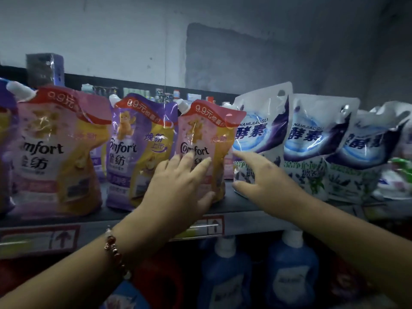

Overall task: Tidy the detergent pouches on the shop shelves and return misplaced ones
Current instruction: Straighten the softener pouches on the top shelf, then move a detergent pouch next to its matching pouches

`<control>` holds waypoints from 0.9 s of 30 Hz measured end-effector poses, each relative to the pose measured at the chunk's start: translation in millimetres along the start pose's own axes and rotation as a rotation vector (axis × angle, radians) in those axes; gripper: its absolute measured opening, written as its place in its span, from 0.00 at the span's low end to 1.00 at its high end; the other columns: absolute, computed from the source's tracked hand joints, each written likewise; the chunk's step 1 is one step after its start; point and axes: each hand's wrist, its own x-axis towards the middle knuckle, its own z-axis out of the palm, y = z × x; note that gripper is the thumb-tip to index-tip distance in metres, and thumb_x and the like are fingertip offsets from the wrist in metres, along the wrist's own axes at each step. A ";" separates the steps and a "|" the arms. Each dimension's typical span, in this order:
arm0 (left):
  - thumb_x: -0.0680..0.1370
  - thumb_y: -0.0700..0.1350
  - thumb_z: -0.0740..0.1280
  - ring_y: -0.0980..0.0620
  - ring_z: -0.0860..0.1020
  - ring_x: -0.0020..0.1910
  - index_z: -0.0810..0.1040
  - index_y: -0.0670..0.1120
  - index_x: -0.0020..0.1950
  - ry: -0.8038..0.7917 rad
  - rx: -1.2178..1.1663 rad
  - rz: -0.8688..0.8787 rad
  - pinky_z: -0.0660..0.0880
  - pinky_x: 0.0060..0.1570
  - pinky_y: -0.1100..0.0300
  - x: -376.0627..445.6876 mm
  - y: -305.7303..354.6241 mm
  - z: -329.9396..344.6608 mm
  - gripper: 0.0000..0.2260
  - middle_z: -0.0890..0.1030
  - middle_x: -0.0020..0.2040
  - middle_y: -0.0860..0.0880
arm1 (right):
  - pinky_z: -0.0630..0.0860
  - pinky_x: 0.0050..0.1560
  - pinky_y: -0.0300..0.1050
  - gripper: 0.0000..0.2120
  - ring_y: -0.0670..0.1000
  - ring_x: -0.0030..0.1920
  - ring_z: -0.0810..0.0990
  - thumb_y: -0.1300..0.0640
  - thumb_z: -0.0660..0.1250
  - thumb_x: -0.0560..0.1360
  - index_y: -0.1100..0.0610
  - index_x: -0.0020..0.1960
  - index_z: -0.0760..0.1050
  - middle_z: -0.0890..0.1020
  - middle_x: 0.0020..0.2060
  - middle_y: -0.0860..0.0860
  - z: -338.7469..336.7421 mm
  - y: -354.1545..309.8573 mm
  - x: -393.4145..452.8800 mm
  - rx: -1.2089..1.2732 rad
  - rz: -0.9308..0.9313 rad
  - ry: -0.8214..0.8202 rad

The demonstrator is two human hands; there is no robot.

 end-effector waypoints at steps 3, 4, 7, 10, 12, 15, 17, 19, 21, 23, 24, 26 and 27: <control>0.78 0.68 0.56 0.43 0.58 0.77 0.51 0.55 0.81 -0.086 -0.033 -0.003 0.58 0.74 0.46 -6.1 3.2 -6.9 0.36 0.57 0.80 0.46 | 0.55 0.76 0.44 0.35 0.46 0.75 0.59 0.50 0.69 0.75 0.50 0.78 0.58 0.63 0.75 0.47 -6.4 -1.5 -28.5 -0.181 0.038 -0.106; 0.77 0.69 0.56 0.43 0.58 0.77 0.50 0.55 0.81 -0.094 -0.049 0.011 0.58 0.74 0.46 -7.5 8.9 -7.7 0.36 0.57 0.80 0.46 | 0.51 0.77 0.45 0.36 0.47 0.77 0.55 0.48 0.68 0.76 0.49 0.79 0.55 0.60 0.77 0.48 -9.0 -0.2 -37.2 -0.247 0.060 -0.146; 0.77 0.69 0.56 0.43 0.56 0.77 0.49 0.56 0.81 -0.124 -0.081 0.084 0.56 0.74 0.47 -6.0 34.6 -10.9 0.36 0.54 0.81 0.46 | 0.42 0.77 0.45 0.38 0.49 0.79 0.46 0.44 0.65 0.77 0.47 0.80 0.47 0.52 0.79 0.47 -21.2 7.1 -57.8 -0.383 0.143 -0.230; 0.77 0.69 0.56 0.44 0.53 0.79 0.48 0.56 0.81 -0.128 -0.124 0.142 0.53 0.76 0.47 3.2 64.6 -11.7 0.37 0.52 0.81 0.47 | 0.42 0.78 0.48 0.39 0.51 0.79 0.45 0.42 0.63 0.78 0.47 0.80 0.45 0.49 0.79 0.48 -42.2 21.9 -74.2 -0.470 0.201 -0.220; 0.77 0.69 0.57 0.44 0.53 0.79 0.49 0.56 0.81 -0.120 -0.141 0.182 0.54 0.76 0.48 8.7 88.8 -10.7 0.37 0.53 0.81 0.47 | 0.42 0.78 0.50 0.38 0.52 0.79 0.44 0.42 0.62 0.78 0.48 0.80 0.45 0.48 0.80 0.48 -58.4 36.2 -87.1 -0.515 0.233 -0.216; 0.77 0.69 0.56 0.45 0.54 0.79 0.49 0.57 0.81 -0.143 -0.141 0.242 0.54 0.76 0.48 17.7 131.3 -4.5 0.37 0.53 0.81 0.47 | 0.42 0.78 0.49 0.38 0.51 0.79 0.45 0.41 0.62 0.78 0.47 0.80 0.44 0.49 0.79 0.48 -84.8 65.4 -110.4 -0.529 0.286 -0.192; 0.77 0.70 0.56 0.45 0.54 0.79 0.49 0.57 0.81 -0.147 -0.134 0.280 0.55 0.76 0.49 27.4 162.7 -0.4 0.37 0.53 0.81 0.47 | 0.42 0.78 0.49 0.38 0.51 0.79 0.44 0.41 0.62 0.78 0.47 0.80 0.44 0.49 0.79 0.47 -104.5 90.3 -127.4 -0.511 0.326 -0.173; 0.77 0.70 0.55 0.45 0.53 0.79 0.48 0.57 0.81 -0.149 -0.142 0.312 0.54 0.76 0.49 39.5 198.2 3.7 0.36 0.53 0.81 0.47 | 0.42 0.77 0.48 0.38 0.50 0.79 0.45 0.41 0.62 0.78 0.47 0.80 0.45 0.49 0.79 0.47 -124.8 119.5 -147.0 -0.495 0.363 -0.152; 0.78 0.69 0.55 0.45 0.51 0.80 0.48 0.57 0.81 -0.169 -0.162 0.337 0.53 0.76 0.49 54.0 239.6 7.5 0.36 0.52 0.82 0.47 | 0.41 0.77 0.47 0.38 0.49 0.79 0.45 0.41 0.62 0.78 0.47 0.80 0.46 0.49 0.79 0.46 -146.8 150.9 -167.8 -0.489 0.400 -0.143; 0.79 0.68 0.55 0.45 0.51 0.80 0.48 0.57 0.81 -0.194 -0.177 0.370 0.53 0.76 0.49 69.2 285.4 14.8 0.35 0.51 0.82 0.47 | 0.40 0.76 0.47 0.38 0.49 0.79 0.44 0.41 0.62 0.79 0.47 0.80 0.45 0.48 0.79 0.46 -169.5 184.7 -190.0 -0.472 0.446 -0.152; 0.79 0.68 0.55 0.45 0.51 0.79 0.48 0.56 0.81 -0.193 -0.178 0.395 0.54 0.75 0.49 77.4 309.4 19.0 0.35 0.51 0.82 0.47 | 0.41 0.77 0.48 0.38 0.49 0.79 0.44 0.41 0.62 0.79 0.47 0.80 0.44 0.48 0.79 0.45 -180.9 202.4 -201.1 -0.465 0.473 -0.154; 0.79 0.68 0.56 0.45 0.55 0.78 0.51 0.55 0.81 -0.183 -0.179 0.440 0.57 0.73 0.50 93.1 356.7 28.4 0.35 0.54 0.81 0.46 | 0.41 0.78 0.49 0.38 0.50 0.79 0.43 0.41 0.62 0.79 0.47 0.80 0.44 0.47 0.79 0.46 -203.5 237.7 -223.4 -0.478 0.522 -0.151; 0.79 0.67 0.57 0.45 0.56 0.78 0.52 0.55 0.81 -0.181 -0.181 0.450 0.58 0.73 0.50 99.8 378.4 33.2 0.34 0.55 0.80 0.46 | 0.42 0.78 0.49 0.38 0.51 0.79 0.43 0.41 0.62 0.79 0.47 0.80 0.44 0.47 0.79 0.47 -214.4 254.9 -233.6 -0.493 0.535 -0.148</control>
